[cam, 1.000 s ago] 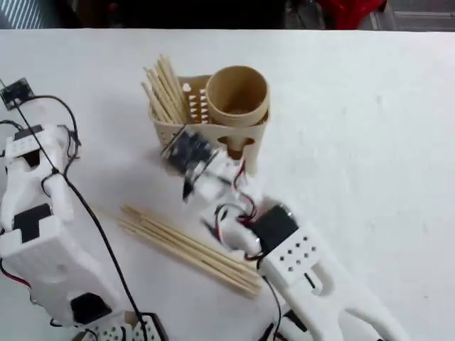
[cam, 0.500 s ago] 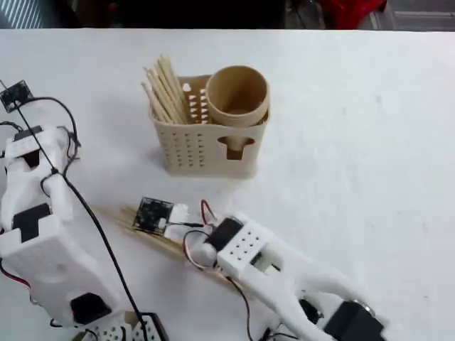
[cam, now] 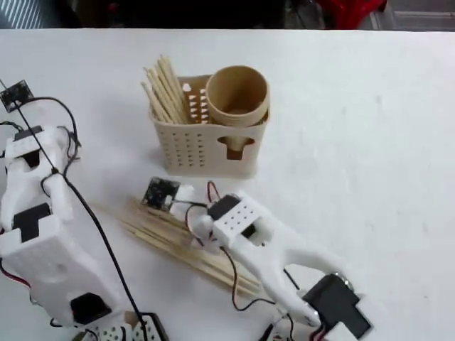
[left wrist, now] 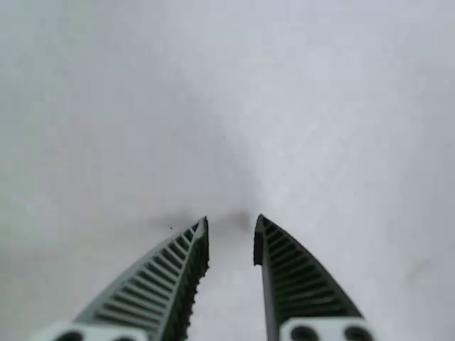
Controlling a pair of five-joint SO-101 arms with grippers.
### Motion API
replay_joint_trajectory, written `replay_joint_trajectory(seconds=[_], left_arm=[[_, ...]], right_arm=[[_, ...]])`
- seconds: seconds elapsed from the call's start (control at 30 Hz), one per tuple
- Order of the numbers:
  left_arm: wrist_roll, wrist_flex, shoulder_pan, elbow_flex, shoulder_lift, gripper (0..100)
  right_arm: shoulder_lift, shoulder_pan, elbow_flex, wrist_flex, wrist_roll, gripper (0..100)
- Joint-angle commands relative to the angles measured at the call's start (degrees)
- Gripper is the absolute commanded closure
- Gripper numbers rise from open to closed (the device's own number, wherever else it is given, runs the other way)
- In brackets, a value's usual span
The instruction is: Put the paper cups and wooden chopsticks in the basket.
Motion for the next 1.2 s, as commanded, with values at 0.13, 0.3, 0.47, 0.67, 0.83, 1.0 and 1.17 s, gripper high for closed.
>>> replay_joint_trajectory(seconds=[0.13, 0.3, 0.47, 0.67, 0.83, 1.0, 1.17], left_arm=[[0.6, -1.1, 0.0, -0.9, -0.4, 88], [0.6, -1.2, 0.5, -0.9, -0.4, 88], [0.6, -1.2, 0.6, -0.9, -0.3, 88], [0.6, -1.3, 0.6, -0.9, -0.3, 88], [0.6, -1.2, 0.9, -1.6, 0.0, 88], [0.6, -1.2, 0.9, -1.8, 0.0, 88], [0.6, -1.2, 0.9, -1.6, 0.0, 88]], right_arm=[[2.7, 4.1, -3.2, -3.9, 1.3, 97.6], [2.7, 4.2, -4.0, -3.9, 1.3, 98.1], [2.7, 4.9, -8.1, -3.6, 1.3, 98.1], [-0.5, 6.0, -13.5, 2.0, 1.2, 98.1], [-14.6, 3.8, -14.1, 8.3, 1.1, 98.1], [-32.1, -1.4, -14.2, 7.3, 0.9, 98.1], [-42.4, -3.9, -14.4, -8.9, 0.9, 98.1]])
